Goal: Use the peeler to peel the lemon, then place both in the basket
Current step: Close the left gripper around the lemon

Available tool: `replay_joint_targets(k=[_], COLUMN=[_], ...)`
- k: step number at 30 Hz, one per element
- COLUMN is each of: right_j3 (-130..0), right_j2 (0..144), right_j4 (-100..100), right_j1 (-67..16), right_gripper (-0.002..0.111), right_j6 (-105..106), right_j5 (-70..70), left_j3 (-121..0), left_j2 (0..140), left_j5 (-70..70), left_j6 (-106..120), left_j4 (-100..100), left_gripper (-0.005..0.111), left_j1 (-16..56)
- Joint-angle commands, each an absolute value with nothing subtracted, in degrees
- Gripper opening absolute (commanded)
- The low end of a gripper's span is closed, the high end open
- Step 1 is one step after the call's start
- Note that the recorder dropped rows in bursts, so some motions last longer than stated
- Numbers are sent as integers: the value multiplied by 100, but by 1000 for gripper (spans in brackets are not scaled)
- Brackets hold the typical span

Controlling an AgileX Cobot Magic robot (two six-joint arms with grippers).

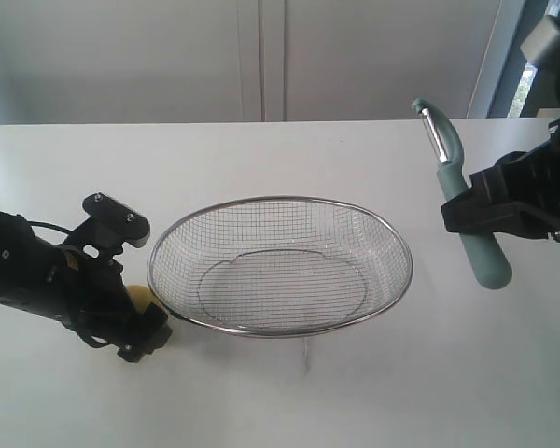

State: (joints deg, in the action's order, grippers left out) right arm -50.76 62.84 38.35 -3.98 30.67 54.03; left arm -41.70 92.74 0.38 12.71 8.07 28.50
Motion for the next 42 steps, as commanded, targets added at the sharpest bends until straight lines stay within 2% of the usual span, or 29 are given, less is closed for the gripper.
replay_joint_targets(k=[1, 33, 42], right_j3=[-5057, -5057, -5057], right_j2=[6234, 6234, 6234], right_j4=[3856, 3856, 3856], right_j1=[-396, -396, -396], right_gripper=[0, 0, 0], right_j6=[3114, 3114, 3114], right_j5=[5360, 5360, 5360], left_j3=[-4119, -4119, -4119], left_j2=[9272, 9442, 9536], left_j5=[-34, -200, -645], left_j6=[1221, 1221, 1245], left_j4=[884, 884, 848], left_gripper=[105, 105, 105], left_j1=[2869, 2869, 2869])
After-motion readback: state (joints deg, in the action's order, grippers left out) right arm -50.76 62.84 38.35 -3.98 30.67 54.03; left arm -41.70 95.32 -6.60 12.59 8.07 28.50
